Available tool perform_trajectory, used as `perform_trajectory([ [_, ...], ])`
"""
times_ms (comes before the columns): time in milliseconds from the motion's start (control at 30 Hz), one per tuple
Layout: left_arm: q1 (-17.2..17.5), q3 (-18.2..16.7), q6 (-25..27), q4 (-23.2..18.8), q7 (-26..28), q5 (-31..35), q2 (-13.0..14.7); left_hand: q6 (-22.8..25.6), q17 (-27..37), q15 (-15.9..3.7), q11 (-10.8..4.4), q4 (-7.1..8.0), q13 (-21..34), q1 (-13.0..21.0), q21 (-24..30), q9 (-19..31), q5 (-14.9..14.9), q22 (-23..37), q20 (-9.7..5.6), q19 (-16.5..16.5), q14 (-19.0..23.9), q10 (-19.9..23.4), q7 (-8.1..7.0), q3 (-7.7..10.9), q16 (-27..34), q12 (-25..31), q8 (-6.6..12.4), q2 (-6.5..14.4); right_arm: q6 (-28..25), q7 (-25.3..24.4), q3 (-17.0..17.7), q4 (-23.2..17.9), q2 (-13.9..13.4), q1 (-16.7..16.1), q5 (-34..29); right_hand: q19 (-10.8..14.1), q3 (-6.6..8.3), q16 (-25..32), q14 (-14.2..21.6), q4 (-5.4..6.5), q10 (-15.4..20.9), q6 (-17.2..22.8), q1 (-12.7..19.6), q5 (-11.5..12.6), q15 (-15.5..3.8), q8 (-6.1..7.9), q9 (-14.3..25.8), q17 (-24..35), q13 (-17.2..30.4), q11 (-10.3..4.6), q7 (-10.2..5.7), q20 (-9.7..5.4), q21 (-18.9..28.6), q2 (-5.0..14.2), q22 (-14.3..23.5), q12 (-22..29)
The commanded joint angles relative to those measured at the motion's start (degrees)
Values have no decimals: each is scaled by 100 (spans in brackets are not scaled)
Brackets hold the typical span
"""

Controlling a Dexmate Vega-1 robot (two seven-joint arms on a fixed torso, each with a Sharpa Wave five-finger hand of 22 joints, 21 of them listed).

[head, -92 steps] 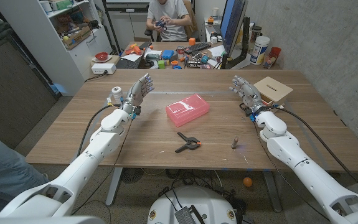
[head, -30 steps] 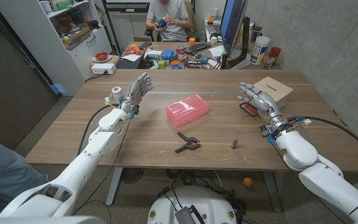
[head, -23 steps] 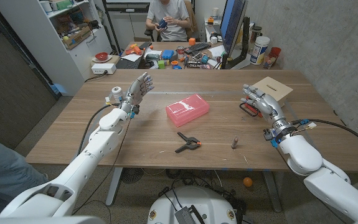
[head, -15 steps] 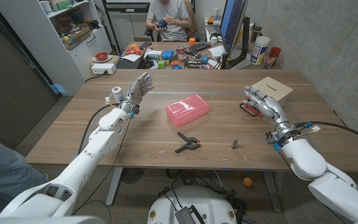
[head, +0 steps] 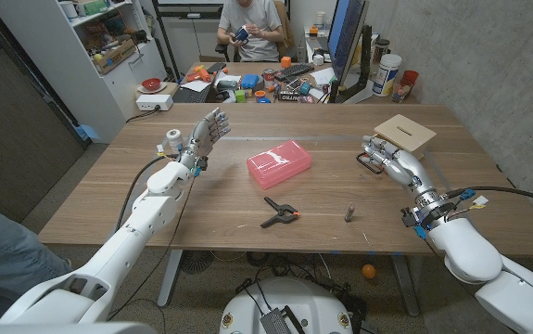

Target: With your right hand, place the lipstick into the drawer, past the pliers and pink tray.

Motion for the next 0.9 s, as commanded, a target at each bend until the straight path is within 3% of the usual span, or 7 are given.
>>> perform_trajectory([
  [33,-50,68,109,2,-71,62,33,44,26,17,7,-36,-10,-18,-20,26,28,17,29,7,23,17,4,25,35,23,28,29,-227,-71,255,-445,-38,-521,-658,34,18,19,28,-55,52,71,41,9,5,36,20,3,36,-22,-6,11,-20,-62,27,4],
  [200,-5,49,127,-68,-85,44,71,61,26,17,11,-44,-22,-23,-35,27,28,18,46,2,21,18,-21,25,33,24,31,33,-471,-389,201,-658,100,-662,-1450,-42,-41,4,74,-110,79,214,27,-5,2,73,21,-39,56,-55,-99,94,-88,-216,28,6],
  [367,49,65,153,-112,-125,29,100,72,26,16,11,-49,-32,-27,-44,27,28,18,46,3,22,12,-35,24,33,22,32,36,-621,-457,165,-779,194,-765,-1838,-120,-70,-24,63,-131,98,294,9,0,7,91,22,-65,69,-81,-126,110,-140,-299,28,10],
  [900,77,107,149,-229,-105,57,123,116,26,15,20,-71,-71,-43,-89,30,28,20,89,-7,15,13,-56,22,30,24,35,48,-1664,-309,159,-1457,188,-1107,-3651,-260,15,-145,-72,-259,-22,253,207,55,-8,39,24,-155,85,-119,-151,126,-251,-369,27,-58],
])
